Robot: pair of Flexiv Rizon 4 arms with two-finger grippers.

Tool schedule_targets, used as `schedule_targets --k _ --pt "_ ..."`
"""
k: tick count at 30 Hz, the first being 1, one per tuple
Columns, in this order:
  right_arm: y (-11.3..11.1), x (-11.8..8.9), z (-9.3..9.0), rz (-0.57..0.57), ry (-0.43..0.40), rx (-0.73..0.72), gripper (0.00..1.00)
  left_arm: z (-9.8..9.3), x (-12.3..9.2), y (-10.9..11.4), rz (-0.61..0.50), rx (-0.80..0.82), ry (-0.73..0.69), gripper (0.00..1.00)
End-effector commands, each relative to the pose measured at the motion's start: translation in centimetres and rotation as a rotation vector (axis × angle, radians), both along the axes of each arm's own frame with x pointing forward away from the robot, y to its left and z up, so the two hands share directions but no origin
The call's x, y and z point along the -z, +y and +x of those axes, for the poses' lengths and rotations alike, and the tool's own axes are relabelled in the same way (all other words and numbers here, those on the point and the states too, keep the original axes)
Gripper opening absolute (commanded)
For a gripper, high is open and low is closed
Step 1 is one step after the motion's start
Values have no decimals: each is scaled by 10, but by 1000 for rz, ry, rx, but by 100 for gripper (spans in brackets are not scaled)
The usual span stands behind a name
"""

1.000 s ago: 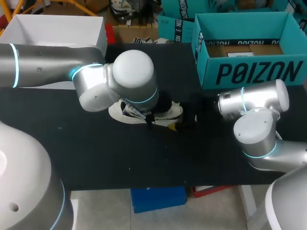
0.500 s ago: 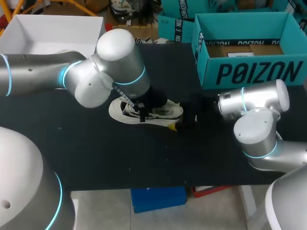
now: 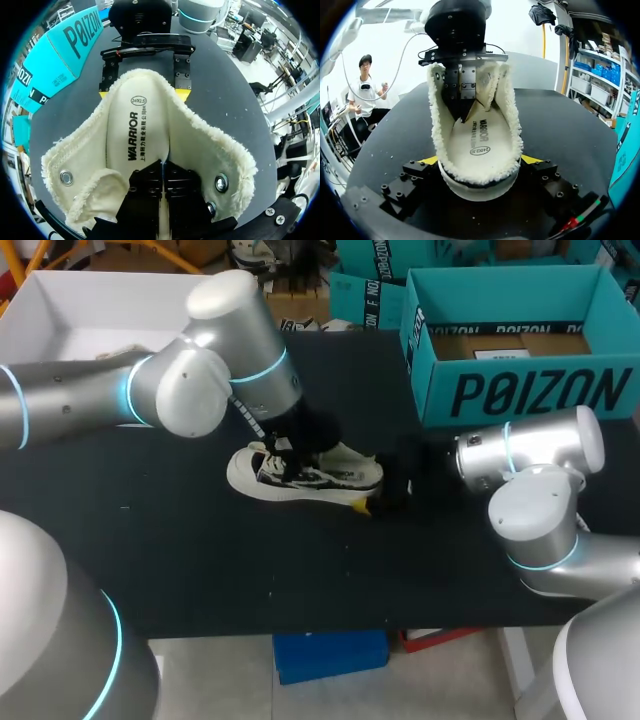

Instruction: Take the shoe out of the shoebox, open the shoe tongue, remove and reinsert the insole, then place the shoe into the shoebox

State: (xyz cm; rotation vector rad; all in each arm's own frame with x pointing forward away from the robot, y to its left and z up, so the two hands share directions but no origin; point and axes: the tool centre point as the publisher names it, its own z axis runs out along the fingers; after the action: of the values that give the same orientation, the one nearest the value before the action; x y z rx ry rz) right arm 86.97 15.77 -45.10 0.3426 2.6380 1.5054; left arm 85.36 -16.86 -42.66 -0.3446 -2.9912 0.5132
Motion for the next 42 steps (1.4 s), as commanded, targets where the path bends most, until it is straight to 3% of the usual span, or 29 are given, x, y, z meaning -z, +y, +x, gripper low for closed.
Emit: schedule_targets --k 1,11,31,42 --pt "6 6 1 -2 2 3 0 -24 20 -22 25 12 -28 0" --pt "6 6 1 -2 2 3 0 -37 -15 -25 59 24 -46 0" --pt "6 6 1 -2 2 3 0 -29 -25 -21 77 -35 -70 0" --pt "6 6 1 -2 2 3 0 -26 -49 -13 73 -54 -86 0"
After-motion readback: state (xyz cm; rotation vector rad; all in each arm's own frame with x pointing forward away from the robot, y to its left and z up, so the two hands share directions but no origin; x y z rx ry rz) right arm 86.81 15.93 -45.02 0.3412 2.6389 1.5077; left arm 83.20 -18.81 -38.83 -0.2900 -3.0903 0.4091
